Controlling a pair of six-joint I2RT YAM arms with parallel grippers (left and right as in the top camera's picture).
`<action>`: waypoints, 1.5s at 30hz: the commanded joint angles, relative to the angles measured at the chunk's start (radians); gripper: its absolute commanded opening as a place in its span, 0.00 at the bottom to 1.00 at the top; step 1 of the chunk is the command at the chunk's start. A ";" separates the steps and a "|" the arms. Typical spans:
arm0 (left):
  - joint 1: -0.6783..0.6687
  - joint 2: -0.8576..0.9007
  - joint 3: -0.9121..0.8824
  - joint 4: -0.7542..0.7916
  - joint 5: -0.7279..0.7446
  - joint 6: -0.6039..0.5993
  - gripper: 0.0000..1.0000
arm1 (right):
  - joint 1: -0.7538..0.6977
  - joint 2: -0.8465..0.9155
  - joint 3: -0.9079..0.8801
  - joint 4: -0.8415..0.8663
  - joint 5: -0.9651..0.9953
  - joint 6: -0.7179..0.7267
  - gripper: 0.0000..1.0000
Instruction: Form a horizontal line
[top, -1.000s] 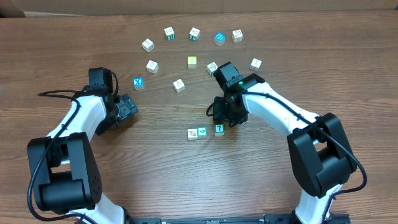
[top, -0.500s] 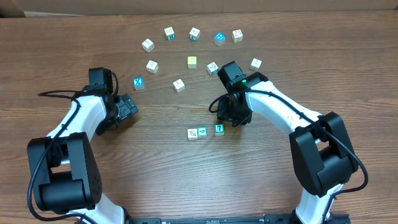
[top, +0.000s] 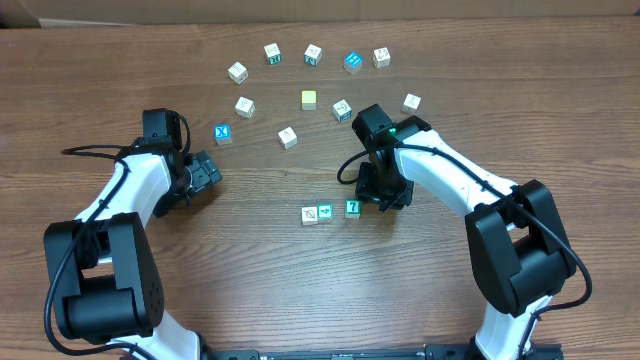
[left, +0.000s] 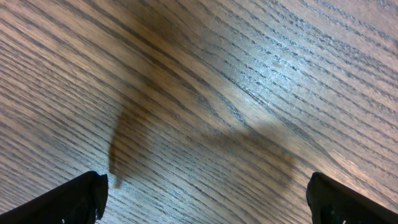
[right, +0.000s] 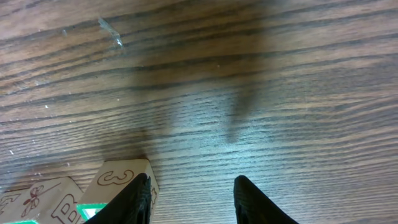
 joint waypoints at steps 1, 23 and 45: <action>0.003 0.011 -0.004 0.000 -0.006 0.003 1.00 | 0.000 0.018 -0.006 0.005 0.017 0.011 0.40; 0.003 0.011 -0.004 0.000 -0.006 0.003 1.00 | 0.000 0.018 -0.006 -0.005 0.036 0.011 0.27; 0.003 0.011 -0.004 0.000 -0.006 0.003 0.99 | 0.033 0.036 -0.006 -0.003 -0.018 -0.062 0.04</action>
